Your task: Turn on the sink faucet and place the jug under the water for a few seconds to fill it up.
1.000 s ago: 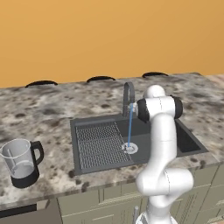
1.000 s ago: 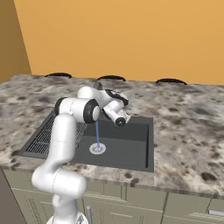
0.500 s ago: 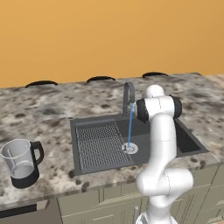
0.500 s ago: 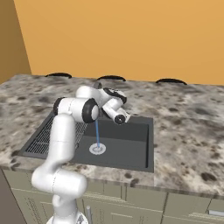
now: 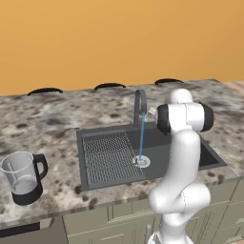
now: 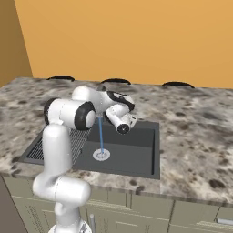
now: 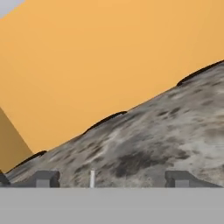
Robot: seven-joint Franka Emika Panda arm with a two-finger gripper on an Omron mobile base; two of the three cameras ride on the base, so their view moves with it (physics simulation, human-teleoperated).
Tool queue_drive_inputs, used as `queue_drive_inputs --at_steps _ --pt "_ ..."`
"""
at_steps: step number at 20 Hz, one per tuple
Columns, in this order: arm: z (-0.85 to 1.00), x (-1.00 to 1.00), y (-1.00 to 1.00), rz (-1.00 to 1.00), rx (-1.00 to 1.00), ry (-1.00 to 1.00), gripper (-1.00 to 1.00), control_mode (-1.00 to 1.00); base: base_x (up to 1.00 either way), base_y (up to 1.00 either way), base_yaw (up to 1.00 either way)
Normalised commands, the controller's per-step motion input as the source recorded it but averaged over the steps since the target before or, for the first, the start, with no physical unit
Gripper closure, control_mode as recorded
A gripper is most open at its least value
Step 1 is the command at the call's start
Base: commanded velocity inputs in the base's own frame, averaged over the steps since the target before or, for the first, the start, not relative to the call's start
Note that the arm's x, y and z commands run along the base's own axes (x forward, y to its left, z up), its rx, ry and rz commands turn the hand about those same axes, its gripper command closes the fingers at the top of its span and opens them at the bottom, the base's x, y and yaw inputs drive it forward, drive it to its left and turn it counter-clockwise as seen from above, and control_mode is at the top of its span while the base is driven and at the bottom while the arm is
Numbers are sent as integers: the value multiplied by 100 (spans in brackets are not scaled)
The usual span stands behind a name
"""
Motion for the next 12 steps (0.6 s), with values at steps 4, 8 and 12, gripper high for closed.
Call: queue_drive_inputs --at_steps 4,8,12 --pt "83 -73 -48 0 -1 -18 -100 -100 0 0 0" --pt "95 -79 -13 0 -11 -25 -100 -100 0 0 0" --pt "100 -99 1 0 -17 -38 -100 -100 0 0 0"
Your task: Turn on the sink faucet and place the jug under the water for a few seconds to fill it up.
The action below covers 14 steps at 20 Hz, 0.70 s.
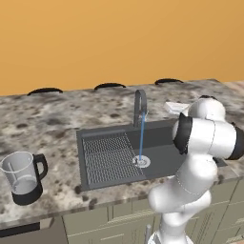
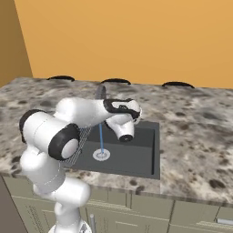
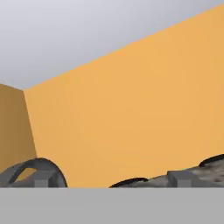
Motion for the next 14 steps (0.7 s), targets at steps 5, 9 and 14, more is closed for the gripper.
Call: queue_drive_inputs --at_steps 5,9,14 --pt "94 -100 40 0 -24 -39 -100 -100 0 0 0" --pt "45 -83 96 6 -38 -16 -100 -100 0 0 0" --pt "6 -44 100 16 -48 0 -100 -100 0 0 0"
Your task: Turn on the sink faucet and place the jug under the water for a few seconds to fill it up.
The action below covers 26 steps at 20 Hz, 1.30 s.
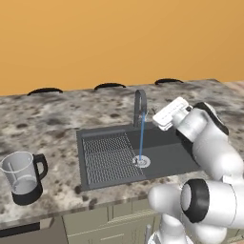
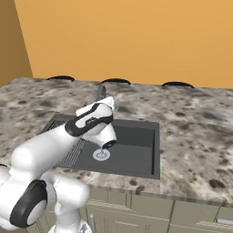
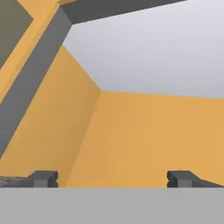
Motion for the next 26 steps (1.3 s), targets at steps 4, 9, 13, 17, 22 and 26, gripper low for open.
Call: queue_drive_inputs --at_steps 4,9,13,17,22,26 --pt "0 -42 100 19 -44 -1 -100 -100 0 0 0" --pt "0 -34 100 24 -31 0 -100 -100 0 0 0" --pt "-8 -21 100 22 -27 0 -100 -100 0 0 0" --pt "-14 -14 100 20 -24 0 -100 -100 0 0 0" --pt "-23 -23 91 21 -7 7 -100 -100 0 0 0" --pt "-56 -24 75 23 0 21 -100 -100 0 0 0"
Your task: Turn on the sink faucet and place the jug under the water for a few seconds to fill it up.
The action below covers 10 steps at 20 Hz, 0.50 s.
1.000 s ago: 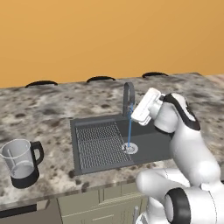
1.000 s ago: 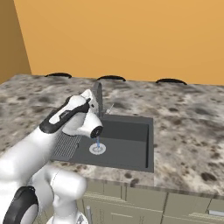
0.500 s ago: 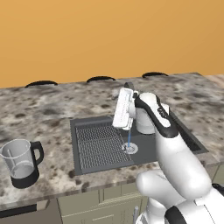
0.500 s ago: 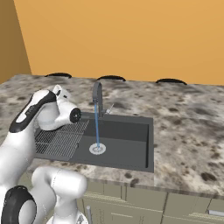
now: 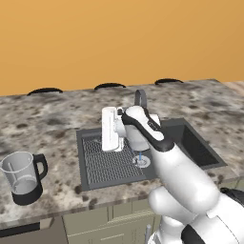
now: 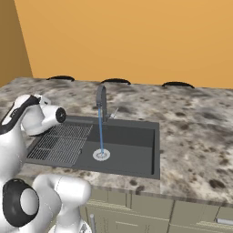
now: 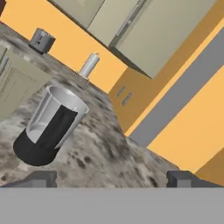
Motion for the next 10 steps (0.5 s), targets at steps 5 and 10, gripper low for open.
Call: queue_drive_inputs --at_steps 5,10 --pt "-55 0 100 10 -1 19 -100 -100 0 0 0" --pt "-38 0 78 0 -4 15 -100 -100 0 0 0"
